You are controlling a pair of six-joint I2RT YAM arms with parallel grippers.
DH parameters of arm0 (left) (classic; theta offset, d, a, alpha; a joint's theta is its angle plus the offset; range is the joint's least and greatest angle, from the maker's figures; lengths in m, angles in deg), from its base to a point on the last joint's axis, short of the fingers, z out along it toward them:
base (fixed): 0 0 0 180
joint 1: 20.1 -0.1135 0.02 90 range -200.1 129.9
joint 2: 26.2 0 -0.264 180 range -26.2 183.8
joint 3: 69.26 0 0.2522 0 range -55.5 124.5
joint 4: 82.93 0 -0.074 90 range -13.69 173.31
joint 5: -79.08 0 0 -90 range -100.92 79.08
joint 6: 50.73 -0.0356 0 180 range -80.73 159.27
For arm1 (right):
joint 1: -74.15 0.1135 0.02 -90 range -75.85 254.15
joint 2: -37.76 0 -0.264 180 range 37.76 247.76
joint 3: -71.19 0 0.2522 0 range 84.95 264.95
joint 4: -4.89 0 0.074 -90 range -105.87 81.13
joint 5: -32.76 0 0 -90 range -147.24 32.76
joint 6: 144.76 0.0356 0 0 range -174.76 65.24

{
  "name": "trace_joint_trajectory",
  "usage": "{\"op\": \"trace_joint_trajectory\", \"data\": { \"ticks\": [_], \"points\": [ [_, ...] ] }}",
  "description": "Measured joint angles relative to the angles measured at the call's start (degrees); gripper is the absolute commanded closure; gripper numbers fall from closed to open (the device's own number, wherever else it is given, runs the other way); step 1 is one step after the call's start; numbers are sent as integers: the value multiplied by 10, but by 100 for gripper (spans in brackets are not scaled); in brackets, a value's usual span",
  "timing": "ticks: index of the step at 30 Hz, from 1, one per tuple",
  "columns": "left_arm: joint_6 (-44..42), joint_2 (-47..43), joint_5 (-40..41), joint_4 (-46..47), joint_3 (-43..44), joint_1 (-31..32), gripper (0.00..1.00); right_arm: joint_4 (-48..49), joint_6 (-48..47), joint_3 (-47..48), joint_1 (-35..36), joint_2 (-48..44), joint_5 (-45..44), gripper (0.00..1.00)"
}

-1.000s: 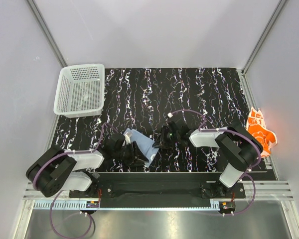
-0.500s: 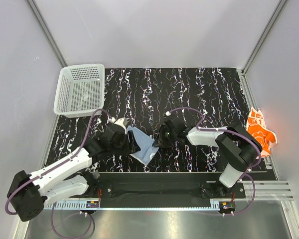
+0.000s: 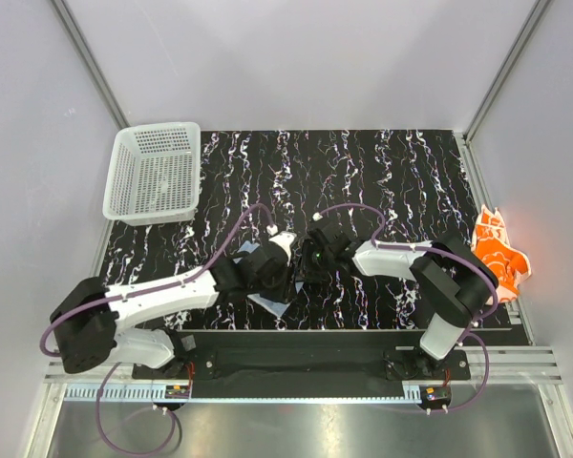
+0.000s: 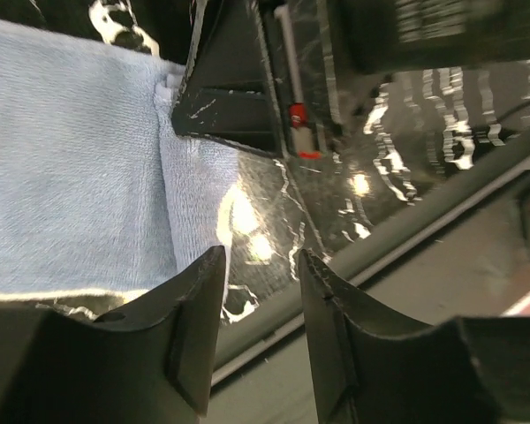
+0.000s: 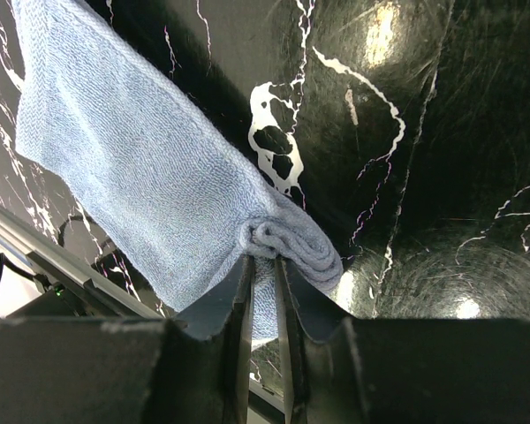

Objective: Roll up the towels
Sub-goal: Roll the towel

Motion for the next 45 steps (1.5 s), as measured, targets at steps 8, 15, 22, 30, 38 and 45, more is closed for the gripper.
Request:
{"op": "trace_joint_trajectory", "data": {
  "ticks": [8, 15, 22, 30, 38, 45],
  "points": [
    [0, 27, -4, 56, -45, 0, 58, -4, -1, 5, 0, 4, 0, 78],
    [9, 28, -7, 101, -107, 0, 58, -4, -2, 12, 1, 11, 2, 78],
    [21, 23, -3, 139, -130, 1, 57, -4, -2, 16, 2, 15, 2, 78],
    [31, 21, 32, 140, -131, 24, 46, -5, -2, 17, 2, 16, 2, 78],
    [71, 52, 132, 42, -78, 62, 44, -5, -3, 22, 6, 19, 2, 78],
    [103, 128, 213, -46, -6, 99, 44, -5, -3, 23, 6, 20, 2, 77]
  ]
}}
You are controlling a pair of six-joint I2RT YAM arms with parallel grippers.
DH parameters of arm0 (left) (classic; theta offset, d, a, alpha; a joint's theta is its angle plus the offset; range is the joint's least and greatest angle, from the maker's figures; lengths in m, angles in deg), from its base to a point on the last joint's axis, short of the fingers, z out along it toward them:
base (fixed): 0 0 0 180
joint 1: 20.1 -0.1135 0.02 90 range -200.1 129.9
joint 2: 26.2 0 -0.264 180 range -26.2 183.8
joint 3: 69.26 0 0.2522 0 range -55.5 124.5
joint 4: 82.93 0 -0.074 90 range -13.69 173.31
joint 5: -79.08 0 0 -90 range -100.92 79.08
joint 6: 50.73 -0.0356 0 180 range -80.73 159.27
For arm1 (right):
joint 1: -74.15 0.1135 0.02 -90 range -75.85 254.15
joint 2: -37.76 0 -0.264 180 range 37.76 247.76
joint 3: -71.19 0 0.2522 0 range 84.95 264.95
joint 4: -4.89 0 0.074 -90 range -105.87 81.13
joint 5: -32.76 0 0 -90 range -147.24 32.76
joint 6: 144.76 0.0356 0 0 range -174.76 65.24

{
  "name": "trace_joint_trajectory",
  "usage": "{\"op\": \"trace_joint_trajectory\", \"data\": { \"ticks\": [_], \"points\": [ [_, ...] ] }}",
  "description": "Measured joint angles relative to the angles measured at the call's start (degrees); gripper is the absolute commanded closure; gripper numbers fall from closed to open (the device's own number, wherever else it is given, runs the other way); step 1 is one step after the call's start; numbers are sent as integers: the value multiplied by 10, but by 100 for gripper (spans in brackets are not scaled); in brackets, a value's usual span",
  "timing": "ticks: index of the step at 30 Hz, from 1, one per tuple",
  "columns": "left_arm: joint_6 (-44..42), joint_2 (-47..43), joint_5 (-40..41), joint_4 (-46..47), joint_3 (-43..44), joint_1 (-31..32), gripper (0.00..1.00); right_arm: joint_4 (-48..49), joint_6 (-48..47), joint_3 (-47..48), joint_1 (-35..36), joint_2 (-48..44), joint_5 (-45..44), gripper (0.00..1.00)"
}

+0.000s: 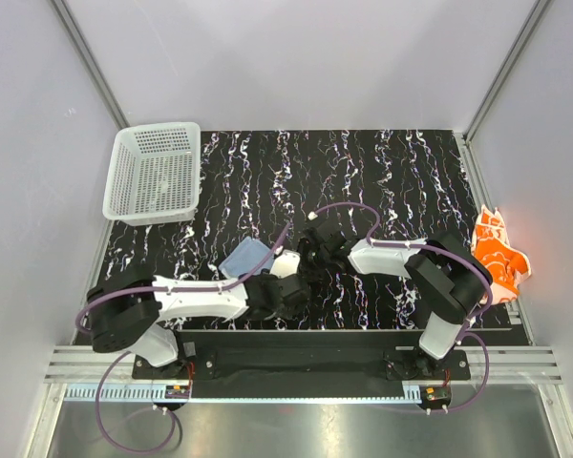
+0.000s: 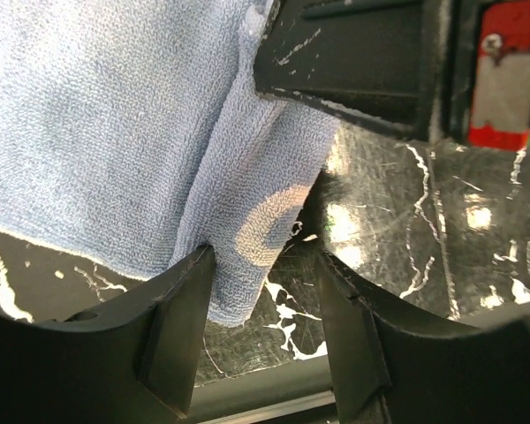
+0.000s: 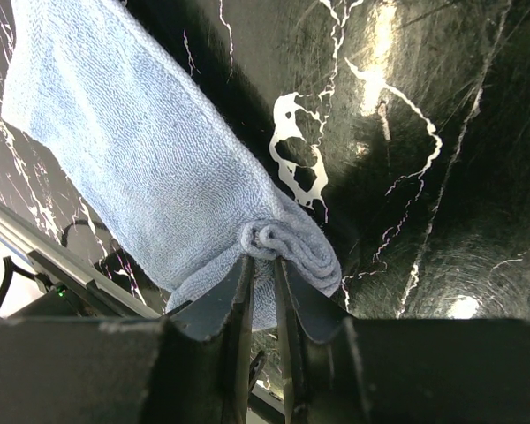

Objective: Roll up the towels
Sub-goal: Roll the towel

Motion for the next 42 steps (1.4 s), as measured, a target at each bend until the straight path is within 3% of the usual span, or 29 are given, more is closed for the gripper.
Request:
{"op": "trace_joint_trajectory", "data": {
  "ticks": [8, 14, 31, 42],
  "points": [
    [18, 52, 65, -80, 47, 30, 33, 0, -2, 4, 2, 5, 8, 78],
    [9, 53, 83, -140, 56, 34, 32, -13, -12, 16, 2, 11, 9, 77],
    [-76, 74, 84, -153, 78, 44, 35, -46, -35, 41, 2, 21, 8, 77],
    [-81, 74, 114, -212, 127, 99, 34, -58, -43, 52, 2, 26, 8, 77]
  ]
}}
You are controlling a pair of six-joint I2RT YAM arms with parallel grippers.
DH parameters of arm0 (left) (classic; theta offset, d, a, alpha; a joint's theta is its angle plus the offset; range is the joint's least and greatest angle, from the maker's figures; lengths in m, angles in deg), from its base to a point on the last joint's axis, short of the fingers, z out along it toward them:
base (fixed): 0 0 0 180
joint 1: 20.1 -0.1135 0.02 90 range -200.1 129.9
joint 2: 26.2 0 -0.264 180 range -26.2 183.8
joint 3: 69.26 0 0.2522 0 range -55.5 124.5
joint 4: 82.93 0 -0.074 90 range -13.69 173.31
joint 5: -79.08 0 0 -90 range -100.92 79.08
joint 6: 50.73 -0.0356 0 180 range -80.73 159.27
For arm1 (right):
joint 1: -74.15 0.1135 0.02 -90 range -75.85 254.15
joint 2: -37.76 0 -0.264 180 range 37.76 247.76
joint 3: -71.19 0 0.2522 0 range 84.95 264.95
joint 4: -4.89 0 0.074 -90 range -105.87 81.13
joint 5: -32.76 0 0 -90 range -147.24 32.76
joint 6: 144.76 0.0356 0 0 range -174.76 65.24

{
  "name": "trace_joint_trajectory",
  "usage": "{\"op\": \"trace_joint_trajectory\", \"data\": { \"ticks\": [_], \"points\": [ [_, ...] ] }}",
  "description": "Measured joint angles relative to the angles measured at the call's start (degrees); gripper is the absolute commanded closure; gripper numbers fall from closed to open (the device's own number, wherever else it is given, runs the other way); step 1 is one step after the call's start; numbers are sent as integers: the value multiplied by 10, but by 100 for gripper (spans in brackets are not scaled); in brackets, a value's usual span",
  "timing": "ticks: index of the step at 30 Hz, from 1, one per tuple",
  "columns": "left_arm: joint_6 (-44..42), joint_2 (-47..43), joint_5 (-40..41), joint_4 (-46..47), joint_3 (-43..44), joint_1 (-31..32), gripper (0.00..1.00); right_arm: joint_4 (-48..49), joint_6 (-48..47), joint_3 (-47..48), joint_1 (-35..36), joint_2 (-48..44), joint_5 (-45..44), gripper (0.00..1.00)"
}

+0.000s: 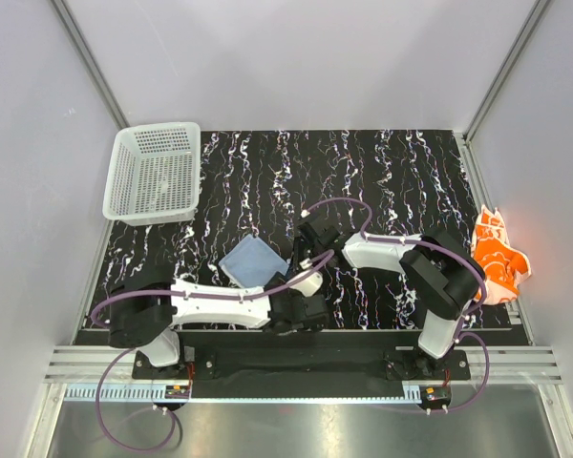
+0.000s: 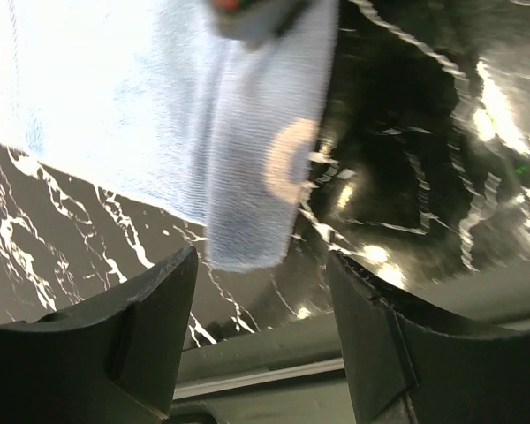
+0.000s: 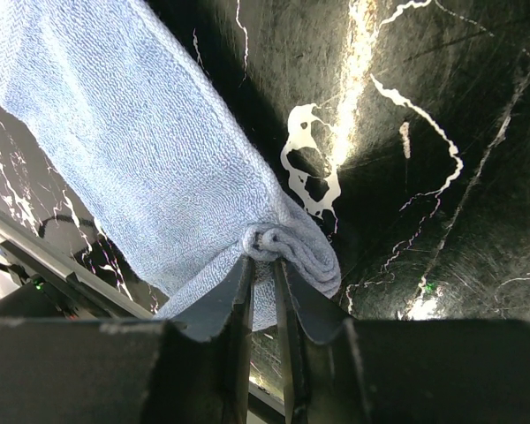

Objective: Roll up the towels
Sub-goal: Roll the towel

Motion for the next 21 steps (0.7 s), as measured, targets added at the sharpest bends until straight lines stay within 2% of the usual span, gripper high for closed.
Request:
{"op": "trace_joint_trajectory", "data": {
  "ticks": [6, 11, 21],
  "points": [
    [-31, 19, 3, 26, 3, 30, 33, -3, -5, 3, 0, 1, 0, 77],
    [-51, 55, 12, 48, 3, 28, 30, -6, -9, 5, 0, 2, -1, 77],
    [-86, 54, 26, 90, -5, -2, 27, -6, -14, 6, -2, 3, 0, 77]
  ]
}}
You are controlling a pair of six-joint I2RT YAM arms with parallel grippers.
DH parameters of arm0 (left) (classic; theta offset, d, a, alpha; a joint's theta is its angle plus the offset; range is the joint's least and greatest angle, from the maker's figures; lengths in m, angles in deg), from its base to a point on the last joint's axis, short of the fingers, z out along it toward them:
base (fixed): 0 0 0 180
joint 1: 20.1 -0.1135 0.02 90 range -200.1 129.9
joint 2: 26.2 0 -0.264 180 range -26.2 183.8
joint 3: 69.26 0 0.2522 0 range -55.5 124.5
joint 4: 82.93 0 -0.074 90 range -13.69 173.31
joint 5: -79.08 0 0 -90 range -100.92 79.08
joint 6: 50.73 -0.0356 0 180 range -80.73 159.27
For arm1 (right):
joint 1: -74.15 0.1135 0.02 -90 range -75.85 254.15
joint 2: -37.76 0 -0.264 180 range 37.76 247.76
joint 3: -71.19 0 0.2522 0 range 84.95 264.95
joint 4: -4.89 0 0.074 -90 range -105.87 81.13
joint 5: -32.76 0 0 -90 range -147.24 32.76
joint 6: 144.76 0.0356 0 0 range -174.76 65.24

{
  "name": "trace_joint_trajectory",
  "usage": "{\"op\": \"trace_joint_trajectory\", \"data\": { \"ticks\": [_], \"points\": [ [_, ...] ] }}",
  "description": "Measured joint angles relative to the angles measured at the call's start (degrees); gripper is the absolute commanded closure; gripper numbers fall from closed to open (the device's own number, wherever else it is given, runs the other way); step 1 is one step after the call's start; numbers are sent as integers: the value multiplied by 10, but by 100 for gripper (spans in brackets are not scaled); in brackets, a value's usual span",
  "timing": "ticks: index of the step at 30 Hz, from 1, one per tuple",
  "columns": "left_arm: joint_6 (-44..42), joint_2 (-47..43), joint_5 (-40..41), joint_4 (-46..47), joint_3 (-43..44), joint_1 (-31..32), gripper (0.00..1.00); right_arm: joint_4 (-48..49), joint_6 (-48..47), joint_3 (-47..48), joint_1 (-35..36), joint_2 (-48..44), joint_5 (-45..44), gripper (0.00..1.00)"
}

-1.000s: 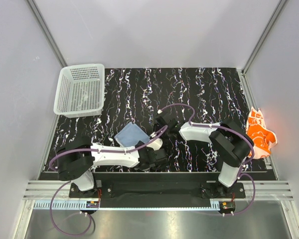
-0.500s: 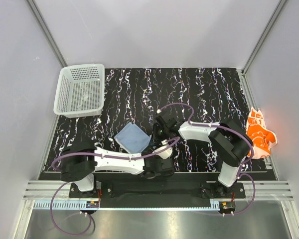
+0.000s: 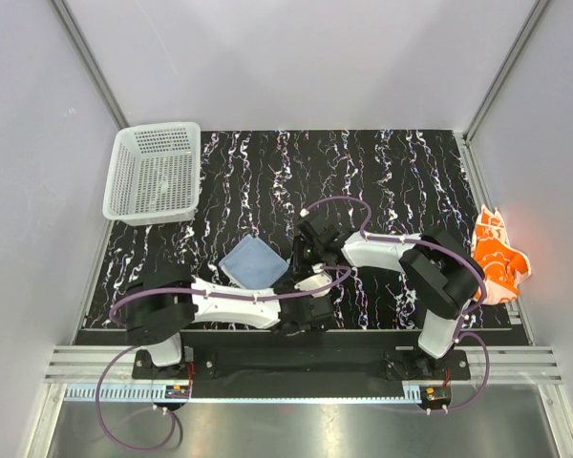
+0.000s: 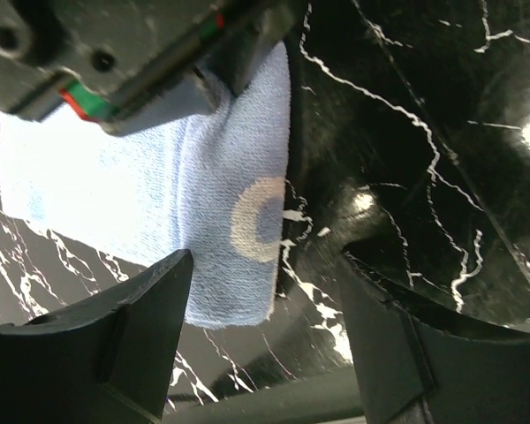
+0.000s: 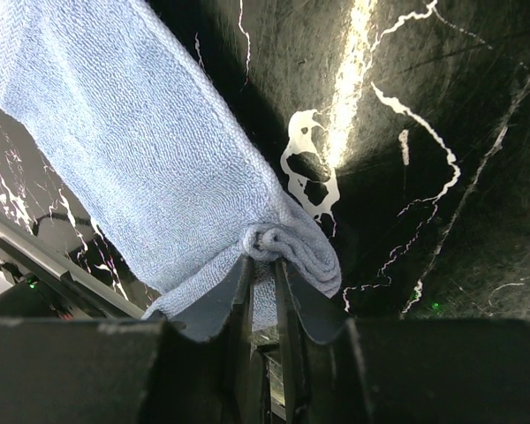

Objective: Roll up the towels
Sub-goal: Roll the towel

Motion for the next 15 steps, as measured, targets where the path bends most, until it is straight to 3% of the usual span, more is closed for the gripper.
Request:
{"op": "trace_joint_trajectory", "data": {
  "ticks": [15],
  "points": [
    [-19, -20, -45, 68, -25, -42, 37, -2, -22, 0, -43, 0, 12, 78]
  ]
}}
